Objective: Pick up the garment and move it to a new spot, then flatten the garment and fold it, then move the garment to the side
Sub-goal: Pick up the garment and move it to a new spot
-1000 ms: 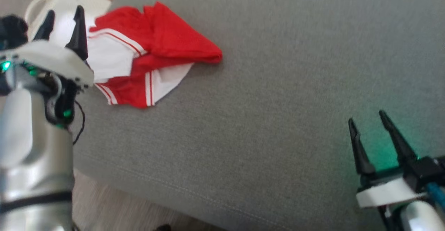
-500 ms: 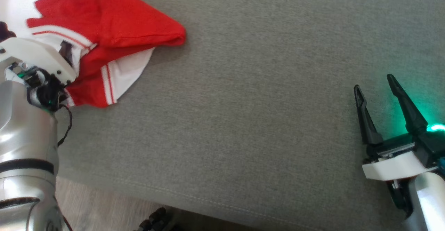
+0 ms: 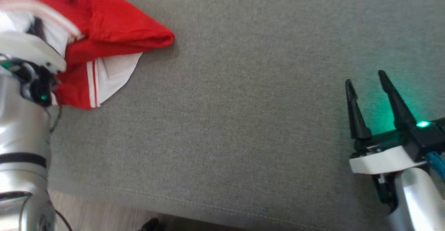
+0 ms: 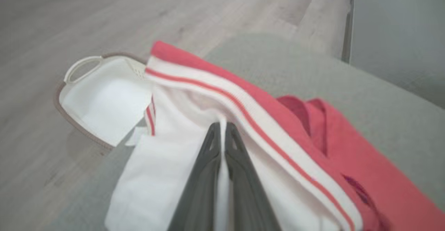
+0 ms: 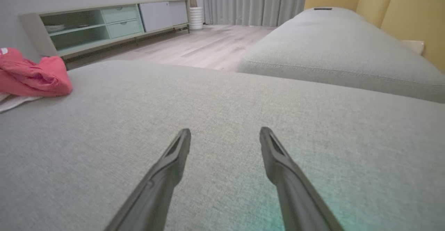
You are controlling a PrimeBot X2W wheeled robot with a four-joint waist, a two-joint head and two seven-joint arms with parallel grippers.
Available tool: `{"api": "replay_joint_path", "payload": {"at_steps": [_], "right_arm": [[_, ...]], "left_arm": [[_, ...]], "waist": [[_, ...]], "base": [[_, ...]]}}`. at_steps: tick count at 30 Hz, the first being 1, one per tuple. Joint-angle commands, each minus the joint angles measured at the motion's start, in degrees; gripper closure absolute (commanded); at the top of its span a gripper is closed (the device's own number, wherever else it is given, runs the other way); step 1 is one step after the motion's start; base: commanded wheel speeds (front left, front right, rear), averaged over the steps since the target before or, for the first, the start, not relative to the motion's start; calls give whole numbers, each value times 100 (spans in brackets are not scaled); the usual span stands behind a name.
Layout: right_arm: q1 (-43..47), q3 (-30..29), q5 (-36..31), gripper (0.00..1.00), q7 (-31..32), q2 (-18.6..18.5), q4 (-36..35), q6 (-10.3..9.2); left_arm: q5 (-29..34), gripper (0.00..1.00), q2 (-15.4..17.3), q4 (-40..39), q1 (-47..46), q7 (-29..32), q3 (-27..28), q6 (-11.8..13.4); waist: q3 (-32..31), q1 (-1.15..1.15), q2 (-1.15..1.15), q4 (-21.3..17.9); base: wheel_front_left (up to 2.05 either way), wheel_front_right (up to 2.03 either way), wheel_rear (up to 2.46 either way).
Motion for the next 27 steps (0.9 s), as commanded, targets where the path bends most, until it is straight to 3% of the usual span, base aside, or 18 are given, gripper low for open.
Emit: {"api": "replay_joint_path", "payload": {"at_steps": [1,8,16,21,27], "right_arm": [[-31,149,1,0,-30,95,-131,37],[100,314,116,0,-30,516,55,37],[437,610,300,0,-30,756,197,37],[532,761,479,0,-30,774,169,37],[508,869,685,0,-30,776,78,37]], "left_arm": [[87,100,464,-306,-274,-206,16,-38],[340,100,601,-1147,-649,-538,-689,-98],[-15,100,725,-2740,-705,-31,-1766,-102],[-330,100,628,-3546,-832,366,-2278,-102],[-475,100,379,-3746,-895,547,-2657,-103]], "waist": [[-326,-1,0,-135],[-1314,-1,0,-602],[-2242,-1,0,-1556],[-2426,-1,0,-2179],[-2377,-1,0,-2908]], "base": [[0,0,0],[0,0,0],[0,0,0],[0,0,0],[0,0,0]]}}
